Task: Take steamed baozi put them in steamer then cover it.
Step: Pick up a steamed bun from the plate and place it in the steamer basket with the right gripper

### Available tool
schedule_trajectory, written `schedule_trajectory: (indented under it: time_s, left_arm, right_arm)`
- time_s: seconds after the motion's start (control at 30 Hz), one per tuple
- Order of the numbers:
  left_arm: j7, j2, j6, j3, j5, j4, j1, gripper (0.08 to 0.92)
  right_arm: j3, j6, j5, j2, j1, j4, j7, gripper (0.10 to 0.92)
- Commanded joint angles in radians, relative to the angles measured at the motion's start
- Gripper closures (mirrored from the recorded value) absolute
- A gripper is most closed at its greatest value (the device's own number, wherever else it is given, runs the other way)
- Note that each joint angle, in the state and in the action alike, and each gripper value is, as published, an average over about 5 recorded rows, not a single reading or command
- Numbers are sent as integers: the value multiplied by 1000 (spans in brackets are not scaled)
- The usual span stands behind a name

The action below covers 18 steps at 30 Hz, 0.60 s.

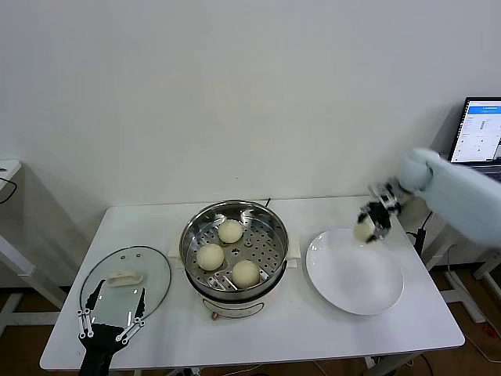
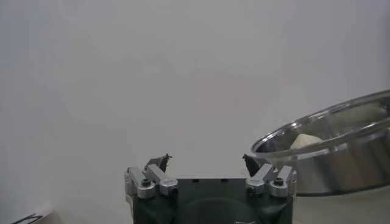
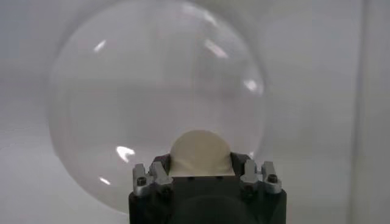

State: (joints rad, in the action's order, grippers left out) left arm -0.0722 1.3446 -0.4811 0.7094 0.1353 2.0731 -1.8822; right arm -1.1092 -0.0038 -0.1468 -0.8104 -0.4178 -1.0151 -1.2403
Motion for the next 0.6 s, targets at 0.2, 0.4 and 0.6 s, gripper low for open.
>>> schedule_trajectory:
  time_s: [0.2, 0.4, 0.6]
  left_arm:
    - [-3, -2, 12, -1, 1, 6, 9, 177]
    - [-7, 1, 17, -11, 9, -4, 28, 177]
    - [-9, 3, 16, -15, 9, -6, 32, 177]
  right_arm:
    - [-317, -168, -448, -268, -429, -296, -23, 364]
    - [-365, -217, -493, -352, -409, -337, 56, 364]
    - [-395, -226, -440, -412, -358, -324, 97, 365]
